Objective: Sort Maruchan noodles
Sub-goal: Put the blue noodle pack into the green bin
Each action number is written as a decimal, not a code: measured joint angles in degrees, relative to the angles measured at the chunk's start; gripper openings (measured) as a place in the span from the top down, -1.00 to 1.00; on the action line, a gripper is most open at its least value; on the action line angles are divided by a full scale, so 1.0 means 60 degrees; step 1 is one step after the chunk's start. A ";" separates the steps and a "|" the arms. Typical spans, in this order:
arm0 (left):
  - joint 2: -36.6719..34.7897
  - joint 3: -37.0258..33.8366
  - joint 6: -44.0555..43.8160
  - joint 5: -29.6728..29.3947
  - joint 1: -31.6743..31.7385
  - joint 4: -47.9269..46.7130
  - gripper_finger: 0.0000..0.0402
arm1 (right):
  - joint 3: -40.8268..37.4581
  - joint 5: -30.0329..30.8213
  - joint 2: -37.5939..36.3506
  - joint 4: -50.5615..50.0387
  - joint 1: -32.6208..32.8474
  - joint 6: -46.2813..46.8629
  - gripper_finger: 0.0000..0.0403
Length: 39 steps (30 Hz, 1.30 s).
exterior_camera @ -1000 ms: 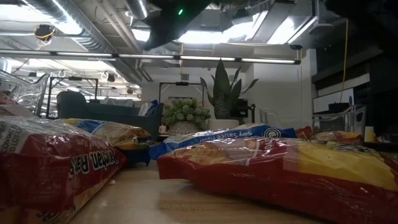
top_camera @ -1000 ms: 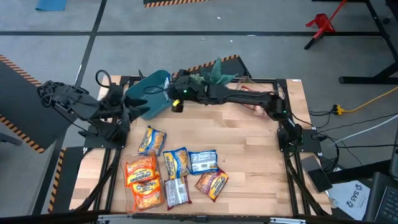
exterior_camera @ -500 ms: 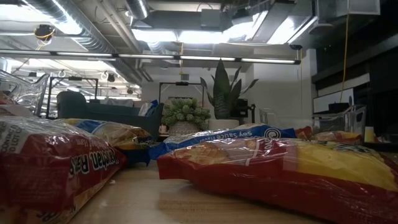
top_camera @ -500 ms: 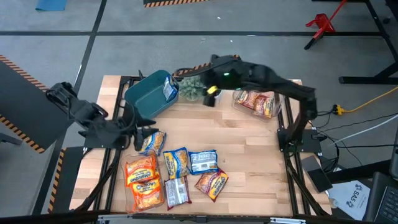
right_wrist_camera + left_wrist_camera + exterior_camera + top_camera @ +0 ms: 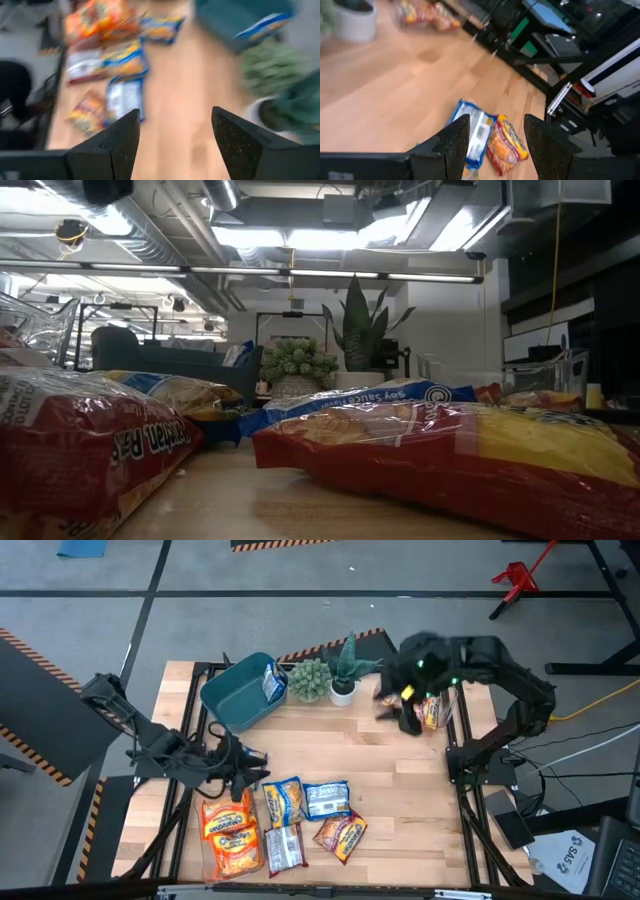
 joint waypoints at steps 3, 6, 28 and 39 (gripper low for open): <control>0.0204 -0.0212 -0.0785 0.0274 0.0146 -0.0196 0.09 | -0.0951 -0.0141 -0.0259 0.0221 0.0695 0.0172 -0.14; 0.0387 -0.0273 -0.1482 0.0519 0.0380 -0.0801 0.09 | -0.2070 -0.0044 -0.0390 0.0798 0.1480 0.0176 -0.14; 0.2963 -0.0273 -0.4449 0.3583 0.3060 -0.5147 0.09 | -0.5254 0.0680 -0.0412 0.4054 0.3975 0.1293 -0.14; 0.4107 -0.0270 -0.4742 0.4481 0.3902 -0.5283 0.09 | -0.5250 0.0785 -0.0412 0.4098 0.4084 0.1422 -0.14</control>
